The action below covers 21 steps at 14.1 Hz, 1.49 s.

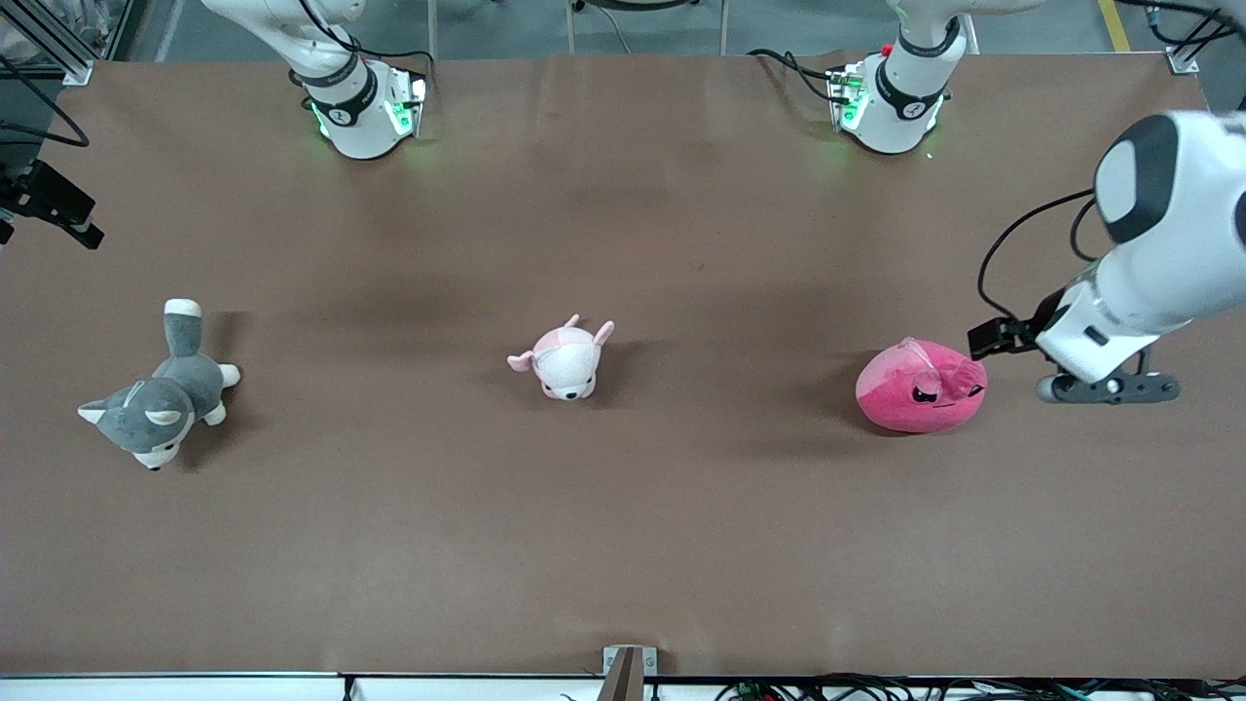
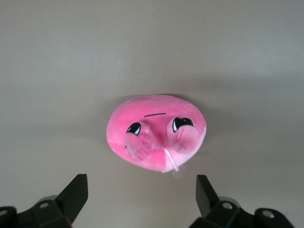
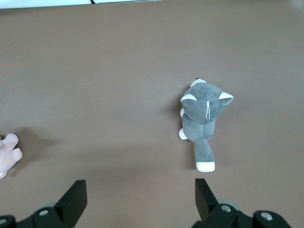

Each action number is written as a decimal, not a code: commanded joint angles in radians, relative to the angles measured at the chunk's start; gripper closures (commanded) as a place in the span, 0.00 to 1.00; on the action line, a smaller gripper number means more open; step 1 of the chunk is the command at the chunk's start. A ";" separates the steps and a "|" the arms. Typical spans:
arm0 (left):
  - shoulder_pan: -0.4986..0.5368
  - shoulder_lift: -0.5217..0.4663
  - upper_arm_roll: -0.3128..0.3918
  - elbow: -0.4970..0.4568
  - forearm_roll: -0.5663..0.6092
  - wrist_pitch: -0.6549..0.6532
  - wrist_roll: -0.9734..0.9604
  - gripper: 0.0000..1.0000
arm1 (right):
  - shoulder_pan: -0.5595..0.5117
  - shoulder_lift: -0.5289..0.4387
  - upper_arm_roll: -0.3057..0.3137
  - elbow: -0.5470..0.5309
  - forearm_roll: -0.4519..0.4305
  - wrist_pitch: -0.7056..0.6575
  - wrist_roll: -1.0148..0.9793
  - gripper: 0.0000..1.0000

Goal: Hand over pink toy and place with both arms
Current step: 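Lower the left gripper and grasp the bright pink plush toy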

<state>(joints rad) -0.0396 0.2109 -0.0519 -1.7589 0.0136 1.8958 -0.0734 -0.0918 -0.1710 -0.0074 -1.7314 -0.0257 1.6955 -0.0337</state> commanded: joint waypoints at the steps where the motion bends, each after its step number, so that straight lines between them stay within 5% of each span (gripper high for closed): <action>1: 0.009 0.066 0.000 -0.014 -0.014 0.064 0.011 0.02 | 0.007 0.004 0.000 -0.002 -0.036 -0.019 -0.009 0.00; 10: 0.026 0.142 -0.002 -0.040 -0.014 0.100 0.014 0.22 | 0.015 0.004 0.001 -0.008 -0.025 -0.065 -0.008 0.00; 14: 0.027 0.136 -0.002 -0.048 -0.014 0.069 0.014 0.48 | 0.014 0.004 0.000 -0.016 -0.025 -0.060 -0.008 0.00; 18: 0.014 0.133 -0.006 -0.040 -0.014 0.055 -0.014 0.94 | 0.014 -0.001 0.000 -0.040 -0.025 -0.010 -0.008 0.00; 21: 0.012 0.124 -0.028 -0.036 -0.012 0.054 -0.034 1.00 | 0.015 -0.001 0.000 -0.051 -0.026 0.000 -0.008 0.00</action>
<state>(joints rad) -0.0255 0.3605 -0.0639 -1.7917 0.0135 1.9673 -0.0948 -0.0838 -0.1615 -0.0043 -1.7619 -0.0395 1.6783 -0.0344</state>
